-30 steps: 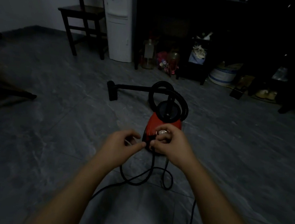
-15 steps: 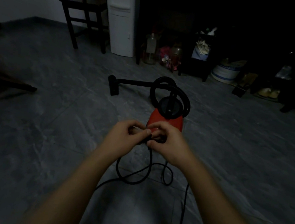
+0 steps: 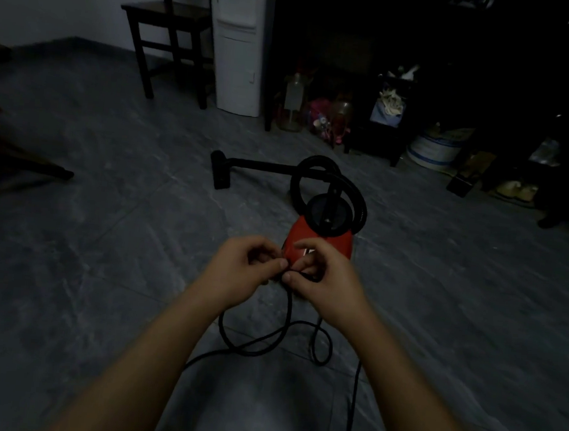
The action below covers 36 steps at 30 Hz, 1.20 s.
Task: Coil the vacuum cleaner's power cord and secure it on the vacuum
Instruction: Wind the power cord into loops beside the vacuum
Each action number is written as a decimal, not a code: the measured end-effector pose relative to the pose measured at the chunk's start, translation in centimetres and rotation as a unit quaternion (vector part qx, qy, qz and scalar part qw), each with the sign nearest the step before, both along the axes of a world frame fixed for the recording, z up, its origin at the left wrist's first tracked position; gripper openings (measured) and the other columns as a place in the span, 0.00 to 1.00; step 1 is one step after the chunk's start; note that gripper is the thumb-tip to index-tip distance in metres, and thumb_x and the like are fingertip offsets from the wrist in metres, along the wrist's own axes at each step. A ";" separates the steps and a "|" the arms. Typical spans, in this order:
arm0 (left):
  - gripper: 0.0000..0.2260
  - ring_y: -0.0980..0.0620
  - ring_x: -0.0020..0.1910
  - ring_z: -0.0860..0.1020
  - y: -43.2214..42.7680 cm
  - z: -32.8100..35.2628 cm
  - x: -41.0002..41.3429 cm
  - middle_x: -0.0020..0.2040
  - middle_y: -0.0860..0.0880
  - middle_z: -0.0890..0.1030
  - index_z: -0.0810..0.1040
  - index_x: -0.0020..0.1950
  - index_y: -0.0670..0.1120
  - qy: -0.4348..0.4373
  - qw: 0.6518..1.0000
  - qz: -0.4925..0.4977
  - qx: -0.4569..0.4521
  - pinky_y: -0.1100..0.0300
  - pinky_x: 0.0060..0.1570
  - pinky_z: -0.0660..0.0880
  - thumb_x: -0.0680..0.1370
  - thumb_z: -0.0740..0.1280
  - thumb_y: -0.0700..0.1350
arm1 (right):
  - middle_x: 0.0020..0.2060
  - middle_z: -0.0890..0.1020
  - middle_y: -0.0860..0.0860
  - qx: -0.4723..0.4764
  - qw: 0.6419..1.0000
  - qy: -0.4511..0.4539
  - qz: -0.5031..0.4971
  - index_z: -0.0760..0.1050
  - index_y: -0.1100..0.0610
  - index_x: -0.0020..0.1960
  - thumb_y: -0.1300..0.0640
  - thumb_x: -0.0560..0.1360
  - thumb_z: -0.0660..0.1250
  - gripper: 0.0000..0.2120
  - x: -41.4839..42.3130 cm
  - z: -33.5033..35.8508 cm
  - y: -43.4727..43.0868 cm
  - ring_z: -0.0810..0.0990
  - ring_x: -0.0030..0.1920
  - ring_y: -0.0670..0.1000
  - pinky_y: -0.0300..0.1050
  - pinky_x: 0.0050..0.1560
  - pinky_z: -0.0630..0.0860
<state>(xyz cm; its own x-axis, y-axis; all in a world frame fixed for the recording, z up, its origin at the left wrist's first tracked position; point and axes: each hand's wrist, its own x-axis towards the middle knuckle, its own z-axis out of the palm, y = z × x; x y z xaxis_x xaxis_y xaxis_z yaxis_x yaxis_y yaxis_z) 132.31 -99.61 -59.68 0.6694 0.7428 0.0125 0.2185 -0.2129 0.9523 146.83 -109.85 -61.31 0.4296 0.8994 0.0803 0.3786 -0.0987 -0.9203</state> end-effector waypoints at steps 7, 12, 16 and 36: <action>0.06 0.49 0.46 0.85 0.2 1.1 -0.4 0.46 0.43 0.86 0.82 0.52 0.39 -0.157 0.969 0.141 -0.131 0.62 0.46 0.82 0.76 0.71 0.38 | 0.47 0.86 0.50 0.014 0.999 0.048 -0.011 0.81 0.55 0.56 0.56 0.72 0.76 0.13 0.5 -0.7 0.7 0.85 0.50 0.47 0.47 0.55 0.81; 0.07 0.47 0.49 0.85 0.4 1.2 -0.4 0.47 0.43 0.86 0.81 0.53 0.38 -0.239 0.925 0.208 -0.210 0.57 0.49 0.82 0.76 0.71 0.39 | 0.49 0.86 0.49 0.006 0.998 0.064 -0.012 0.81 0.55 0.58 0.54 0.72 0.75 0.16 0.6 -0.9 0.7 0.84 0.52 0.47 0.51 0.58 0.81; 0.06 0.47 0.50 0.85 0.3 1.1 -0.2 0.47 0.43 0.86 0.81 0.52 0.38 -0.239 0.925 0.195 -0.222 0.55 0.51 0.82 0.76 0.71 0.39 | 0.41 0.86 0.49 -0.006 0.999 0.044 -0.029 0.82 0.54 0.53 0.59 0.74 0.72 0.09 0.7 -0.7 0.5 0.85 0.43 0.47 0.48 0.50 0.83; 0.05 0.60 0.40 0.81 0.1 -0.3 -1.4 0.41 0.53 0.84 0.84 0.50 0.52 0.124 0.979 -0.032 0.156 0.65 0.43 0.76 0.75 0.72 0.44 | 0.43 0.86 0.45 -0.040 0.996 -0.079 0.021 0.85 0.49 0.49 0.60 0.74 0.72 0.08 2.0 -0.3 0.0 0.83 0.47 0.44 0.41 0.51 0.79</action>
